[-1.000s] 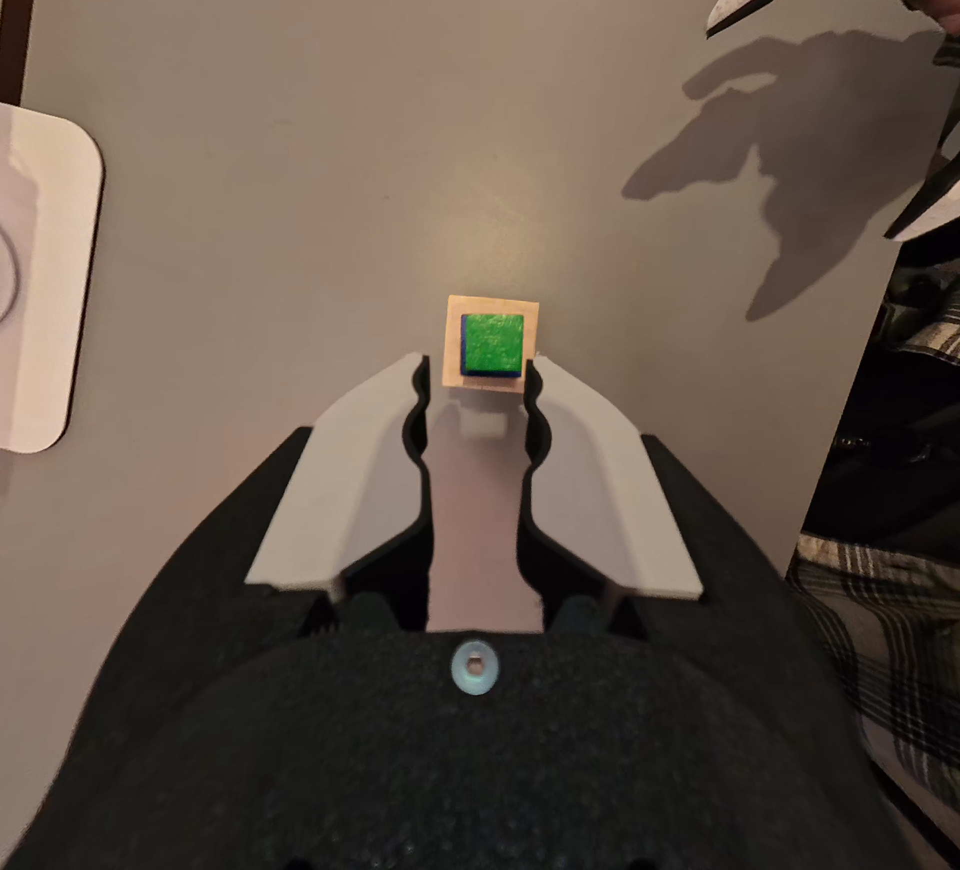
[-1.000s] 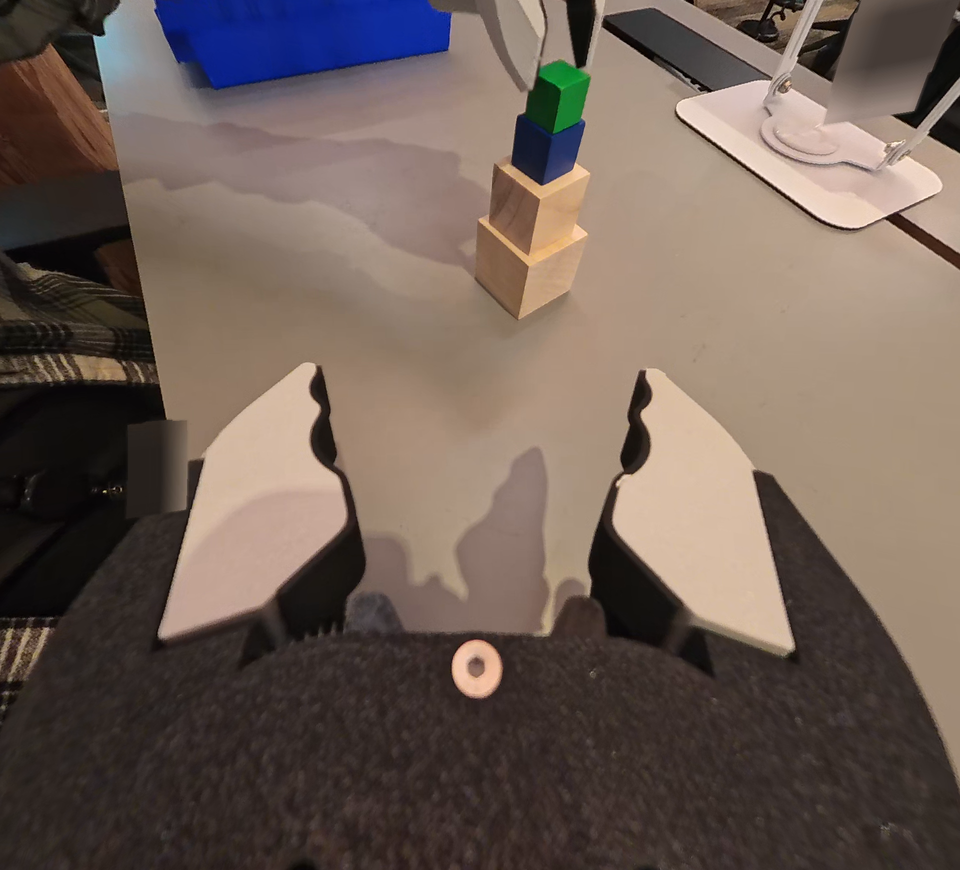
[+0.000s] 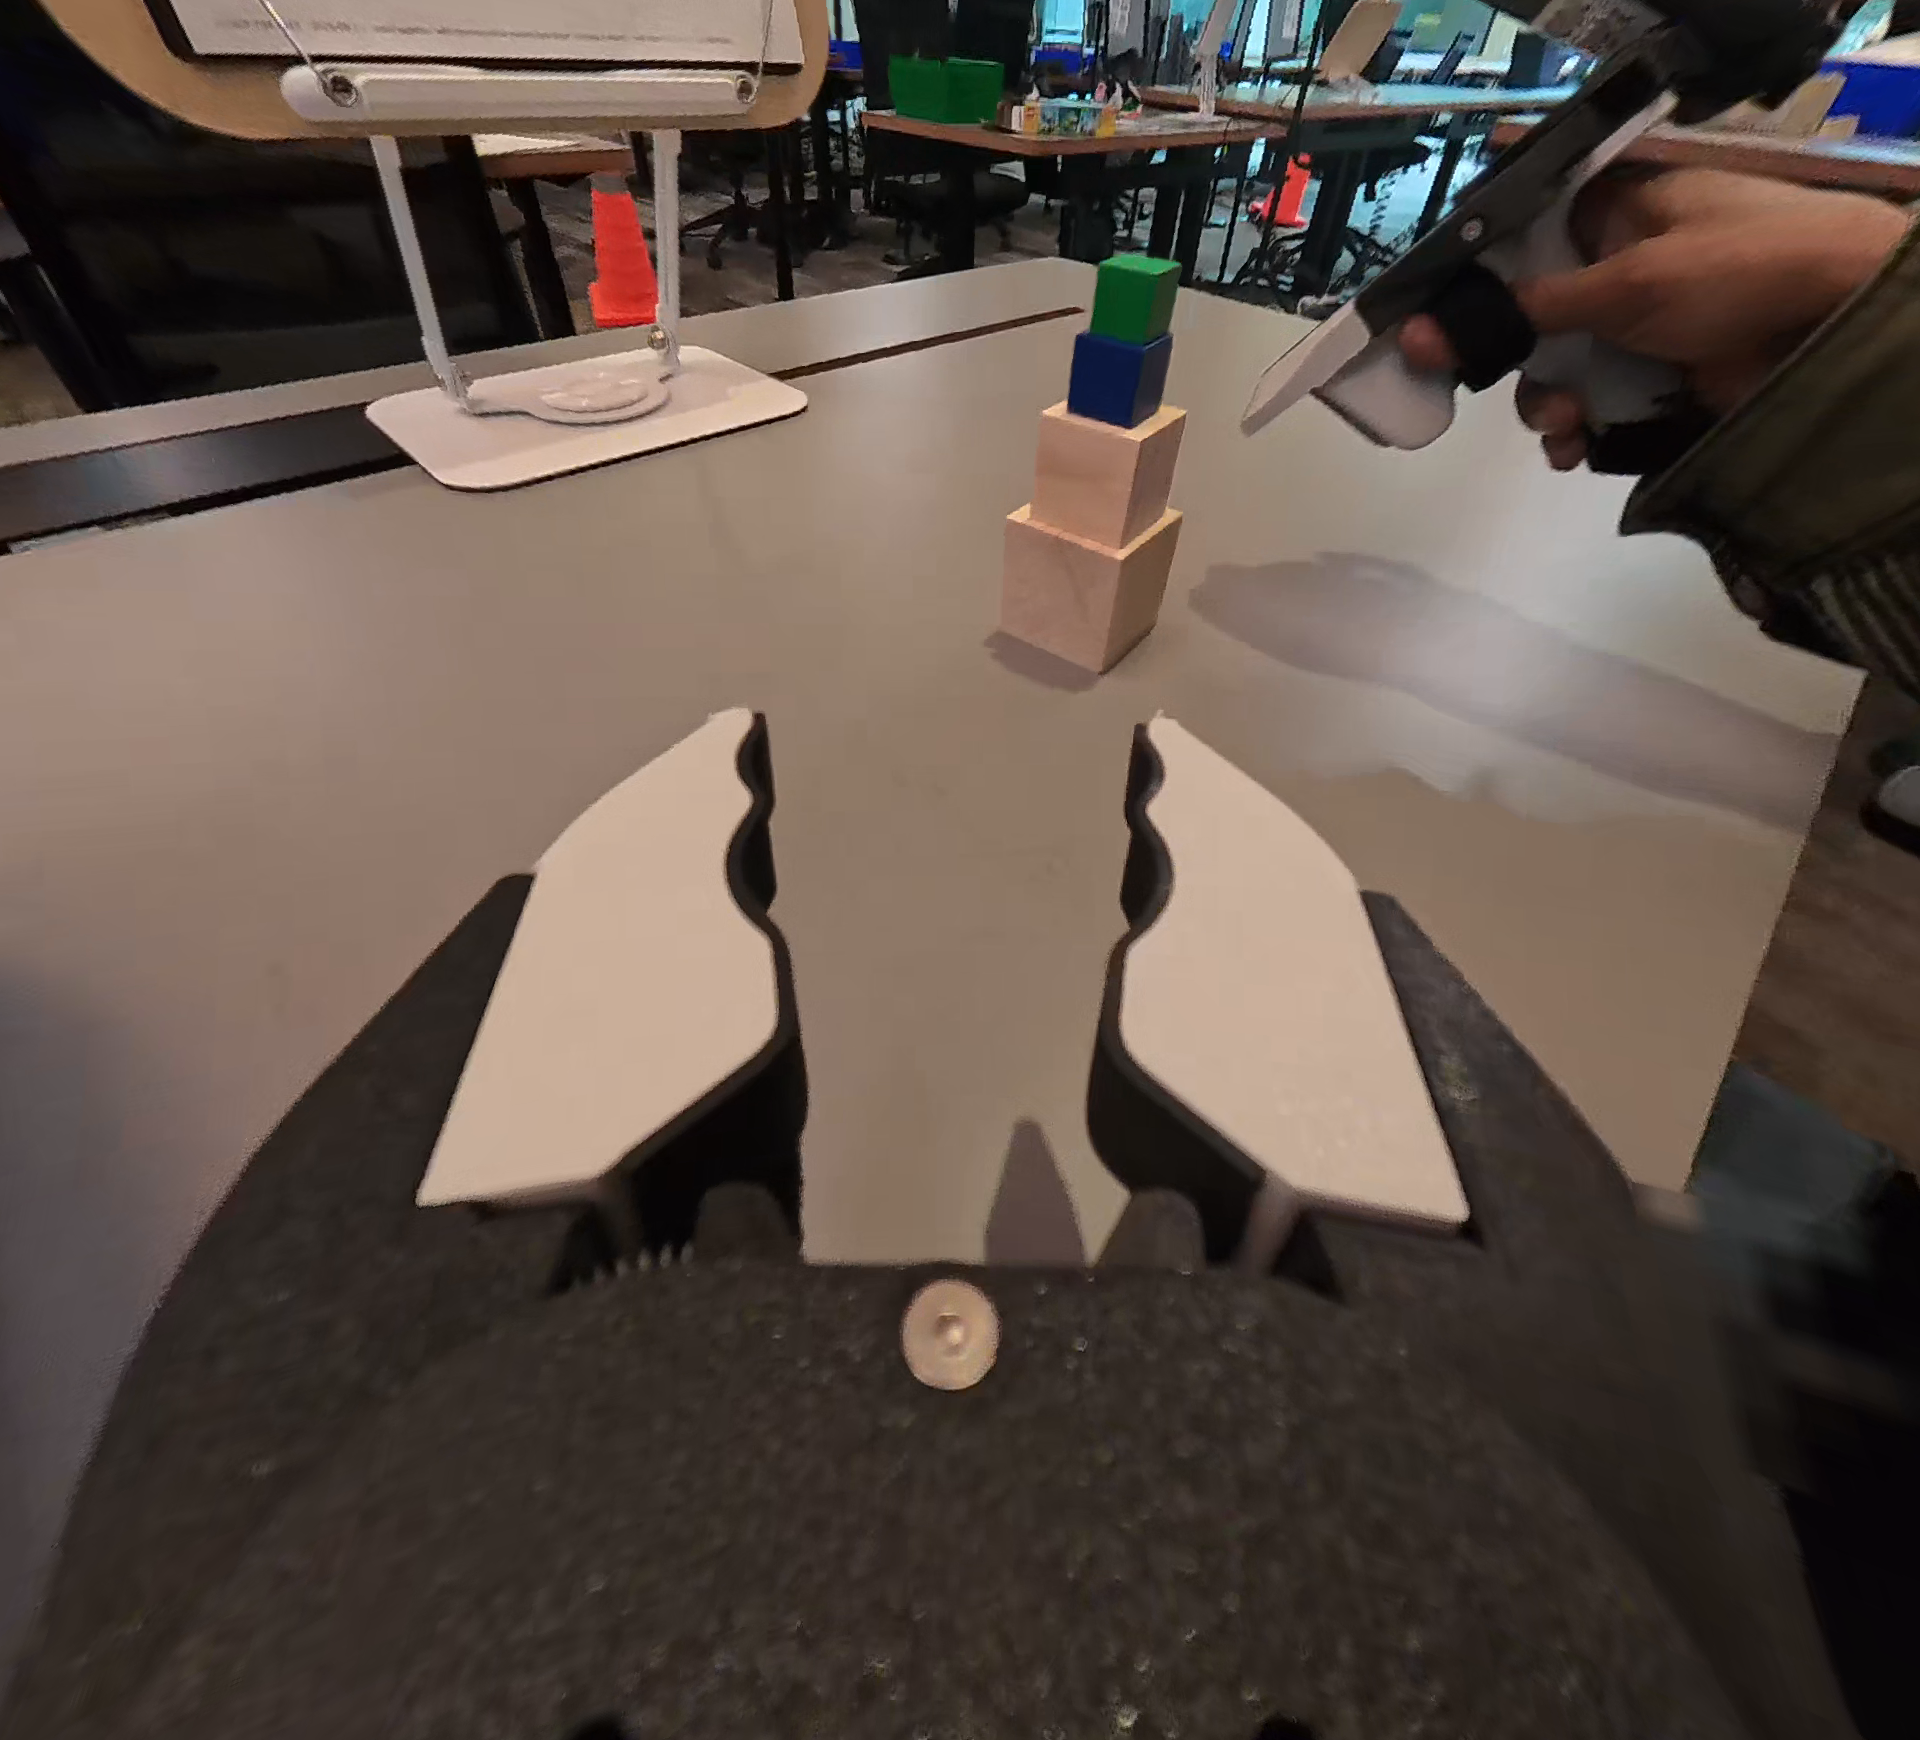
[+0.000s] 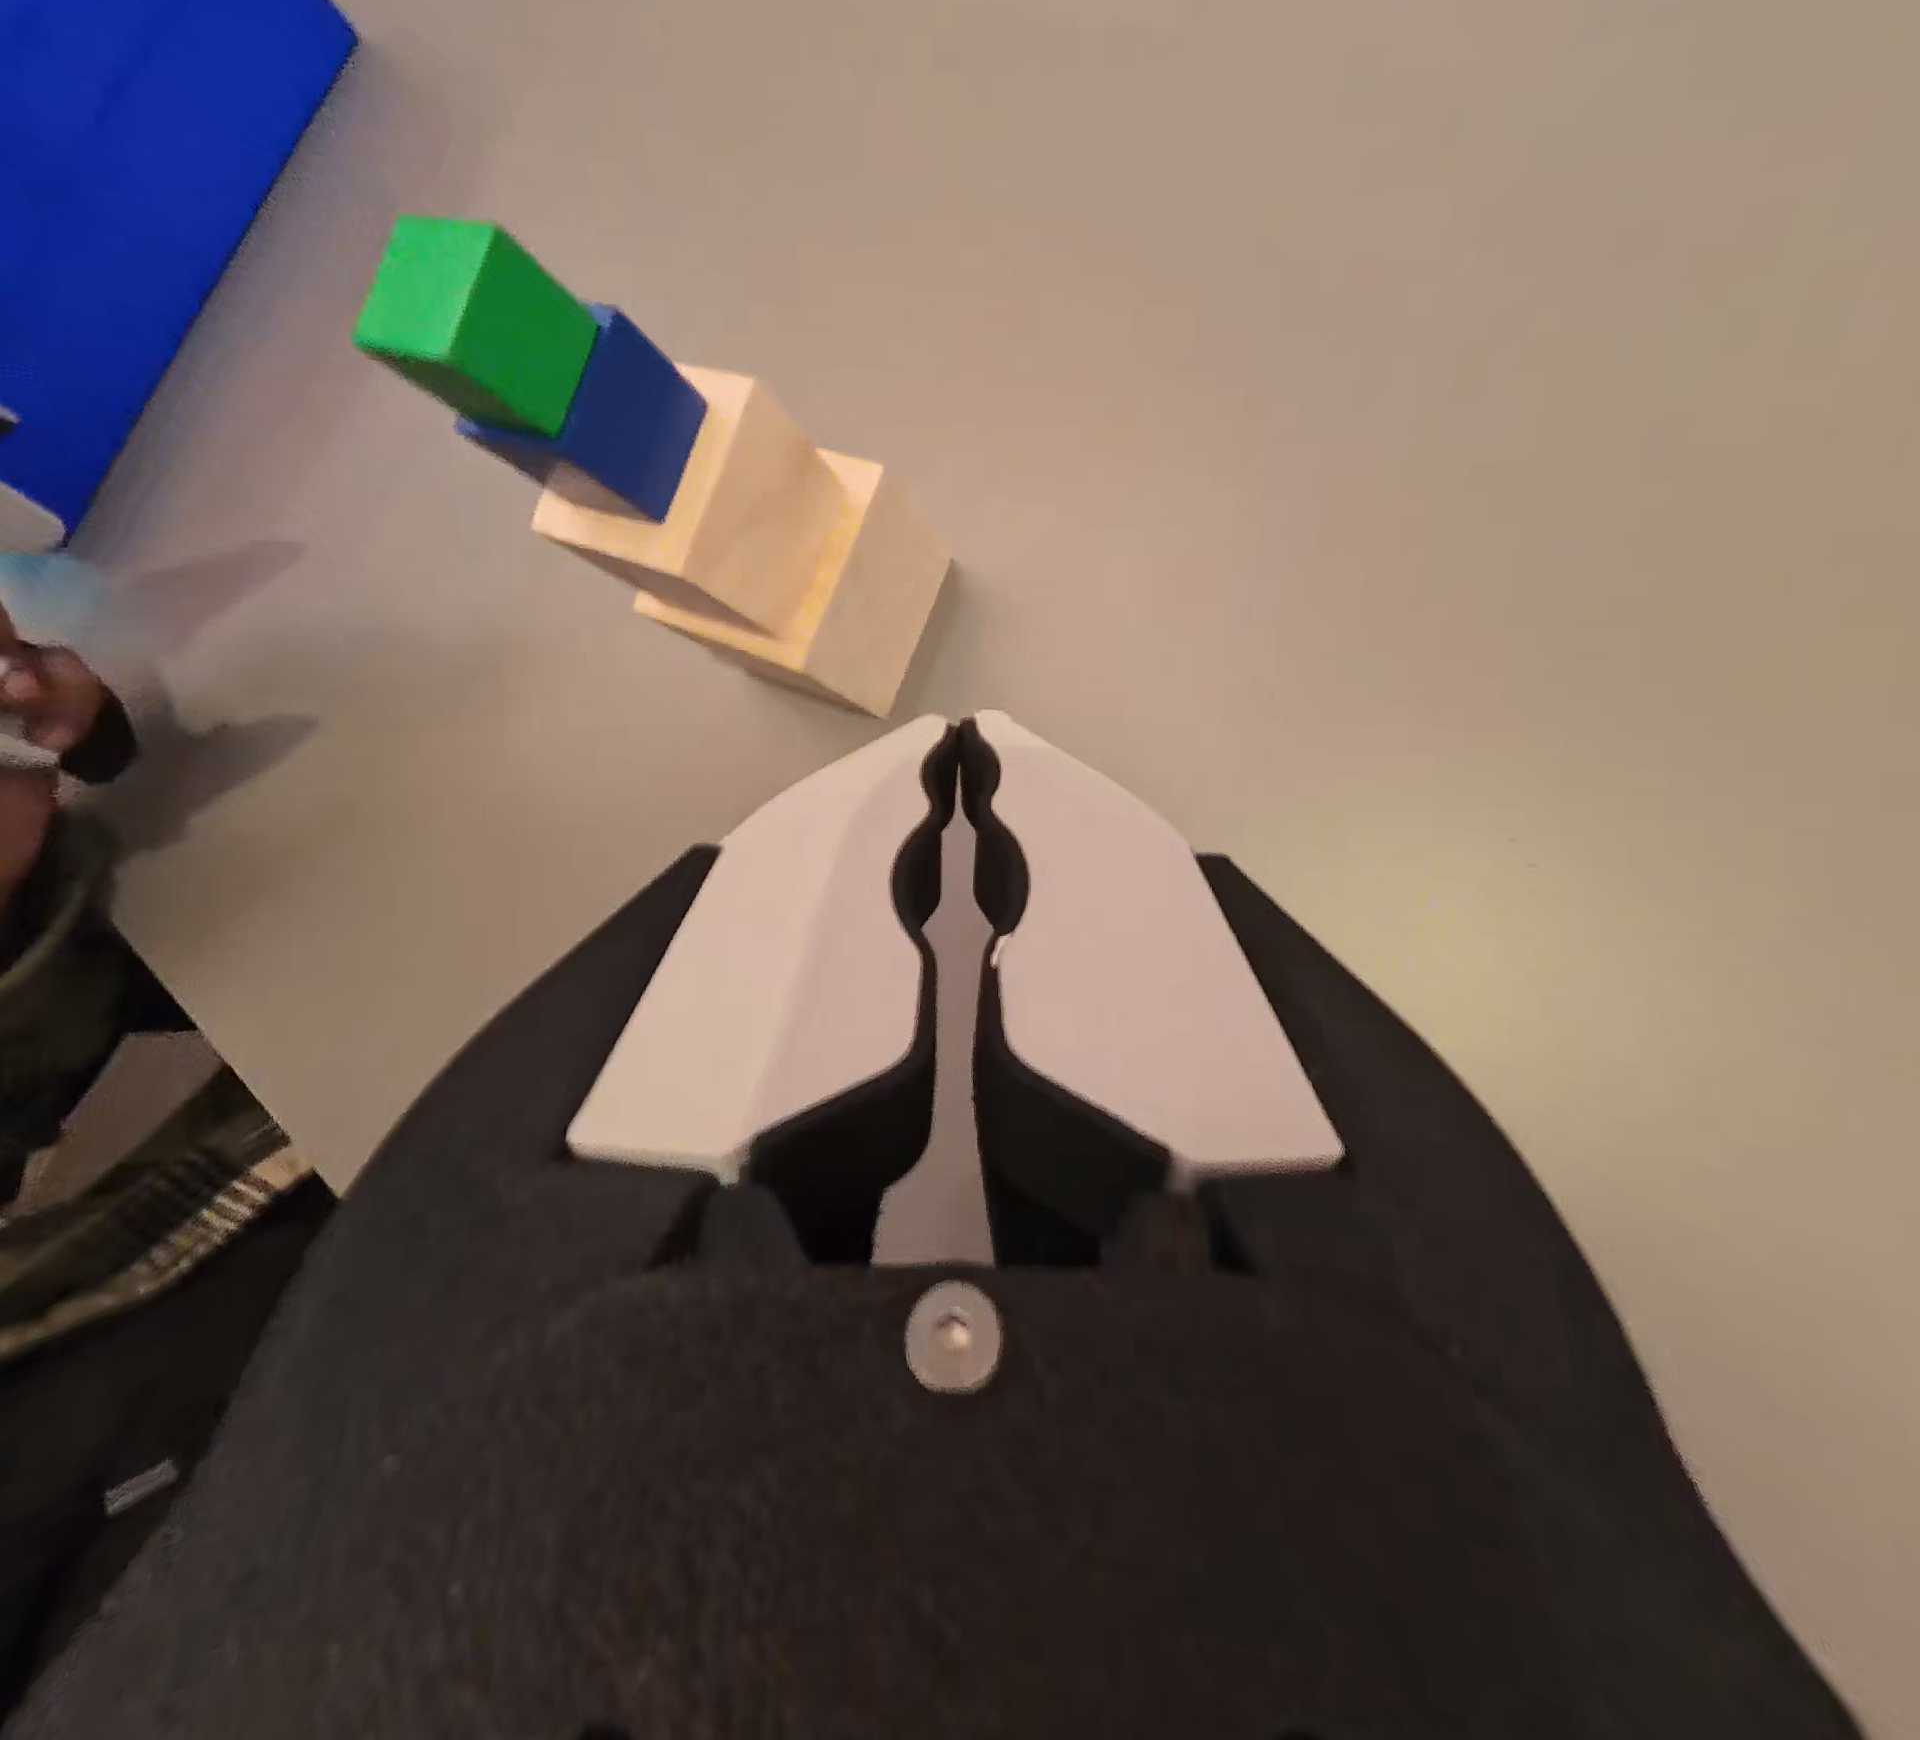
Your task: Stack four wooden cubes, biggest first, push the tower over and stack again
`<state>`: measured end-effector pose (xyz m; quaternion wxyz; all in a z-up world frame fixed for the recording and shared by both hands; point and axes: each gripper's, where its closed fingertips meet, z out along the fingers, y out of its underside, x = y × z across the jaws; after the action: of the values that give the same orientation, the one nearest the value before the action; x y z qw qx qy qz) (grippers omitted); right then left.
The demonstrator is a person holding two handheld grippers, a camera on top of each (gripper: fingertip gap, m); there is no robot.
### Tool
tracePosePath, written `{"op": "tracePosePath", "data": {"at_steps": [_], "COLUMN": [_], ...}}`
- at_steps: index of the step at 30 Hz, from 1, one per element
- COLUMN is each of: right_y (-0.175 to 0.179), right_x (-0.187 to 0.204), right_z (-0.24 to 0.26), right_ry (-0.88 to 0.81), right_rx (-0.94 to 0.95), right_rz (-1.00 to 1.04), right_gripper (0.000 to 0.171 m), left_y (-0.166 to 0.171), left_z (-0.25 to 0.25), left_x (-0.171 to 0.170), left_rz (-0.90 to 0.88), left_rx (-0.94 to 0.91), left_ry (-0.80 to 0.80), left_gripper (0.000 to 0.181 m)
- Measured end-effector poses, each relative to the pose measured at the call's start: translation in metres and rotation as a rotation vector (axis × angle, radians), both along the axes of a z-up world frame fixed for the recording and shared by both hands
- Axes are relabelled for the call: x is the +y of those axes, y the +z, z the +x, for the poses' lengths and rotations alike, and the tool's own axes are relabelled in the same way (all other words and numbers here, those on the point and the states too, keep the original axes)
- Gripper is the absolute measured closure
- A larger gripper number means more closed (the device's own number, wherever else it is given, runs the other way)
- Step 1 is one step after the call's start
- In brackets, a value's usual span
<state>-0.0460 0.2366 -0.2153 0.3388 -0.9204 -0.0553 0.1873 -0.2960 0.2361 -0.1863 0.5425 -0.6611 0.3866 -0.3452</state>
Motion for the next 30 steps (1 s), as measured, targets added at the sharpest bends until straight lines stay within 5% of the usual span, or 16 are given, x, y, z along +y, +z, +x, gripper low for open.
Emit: {"op": "tracePosePath", "data": {"at_steps": [1, 8, 26, 30], "right_y": [-0.001, -0.002, 0.011, 0.025], "right_x": [0.003, 0.021, 0.040, 0.029], "right_z": [-0.004, -0.027, -0.091, -0.077], "right_ry": [-0.013, -0.062, 0.141, 0.240], "right_rx": [0.000, -0.006, -0.071, -0.100], "right_rz": [-0.018, -0.091, -0.037, 0.076], "right_gripper": [0.171, 0.171, 0.171, 0.121], "left_y": [0.000, 0.001, 0.000, -0.001], "left_z": [-0.003, -0.016, -0.010, -0.008], "left_x": [0.000, -0.005, -0.011, -0.012], "left_rz": [-0.015, -0.055, -0.071, -0.069], "left_rx": [-0.014, -0.057, -0.053, -0.058], "left_ry": [-0.002, -0.037, -0.079, -0.096], "left_gripper": [0.116, 0.117, 0.116, 0.115]}}
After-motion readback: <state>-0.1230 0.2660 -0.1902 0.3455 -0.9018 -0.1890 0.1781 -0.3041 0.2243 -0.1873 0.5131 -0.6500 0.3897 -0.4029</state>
